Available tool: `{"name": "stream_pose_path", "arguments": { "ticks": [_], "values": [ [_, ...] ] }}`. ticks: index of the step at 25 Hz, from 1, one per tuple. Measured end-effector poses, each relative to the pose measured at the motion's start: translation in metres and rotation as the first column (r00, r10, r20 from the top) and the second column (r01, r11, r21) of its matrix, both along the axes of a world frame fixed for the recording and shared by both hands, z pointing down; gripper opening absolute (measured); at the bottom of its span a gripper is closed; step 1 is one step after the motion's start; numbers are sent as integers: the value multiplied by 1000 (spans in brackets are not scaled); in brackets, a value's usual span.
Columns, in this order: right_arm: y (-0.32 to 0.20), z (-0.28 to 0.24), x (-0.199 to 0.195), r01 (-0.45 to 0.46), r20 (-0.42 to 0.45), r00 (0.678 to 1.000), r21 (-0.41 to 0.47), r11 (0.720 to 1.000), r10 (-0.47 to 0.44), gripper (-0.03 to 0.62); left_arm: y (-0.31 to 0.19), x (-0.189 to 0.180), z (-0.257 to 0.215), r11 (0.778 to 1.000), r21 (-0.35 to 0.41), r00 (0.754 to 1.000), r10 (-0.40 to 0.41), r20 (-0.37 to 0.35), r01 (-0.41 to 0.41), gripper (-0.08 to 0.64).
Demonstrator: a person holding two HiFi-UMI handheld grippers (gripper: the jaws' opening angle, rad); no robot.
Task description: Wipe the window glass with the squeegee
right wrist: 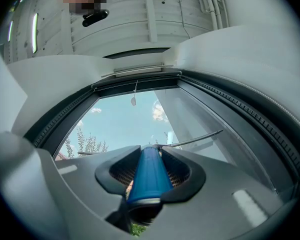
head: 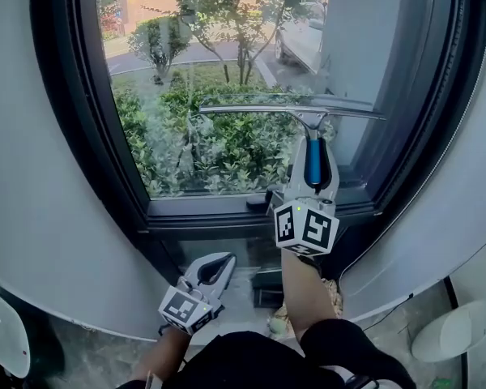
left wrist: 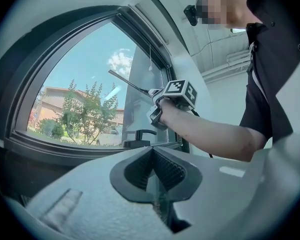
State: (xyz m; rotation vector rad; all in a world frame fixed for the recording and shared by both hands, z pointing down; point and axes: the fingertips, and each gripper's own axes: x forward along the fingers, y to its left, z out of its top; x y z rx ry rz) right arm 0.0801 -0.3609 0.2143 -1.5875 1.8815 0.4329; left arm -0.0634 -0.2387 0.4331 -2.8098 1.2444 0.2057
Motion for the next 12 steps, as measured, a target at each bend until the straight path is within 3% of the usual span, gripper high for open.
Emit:
{"name": "stream_pose_path", "arguments": {
  "ticks": [12],
  "values": [
    [1,19,-1,2,-13,1000,-36,999,-3,133,-7,-1,1,1000,-2,1000,-3,6,3,2]
  ]
}}
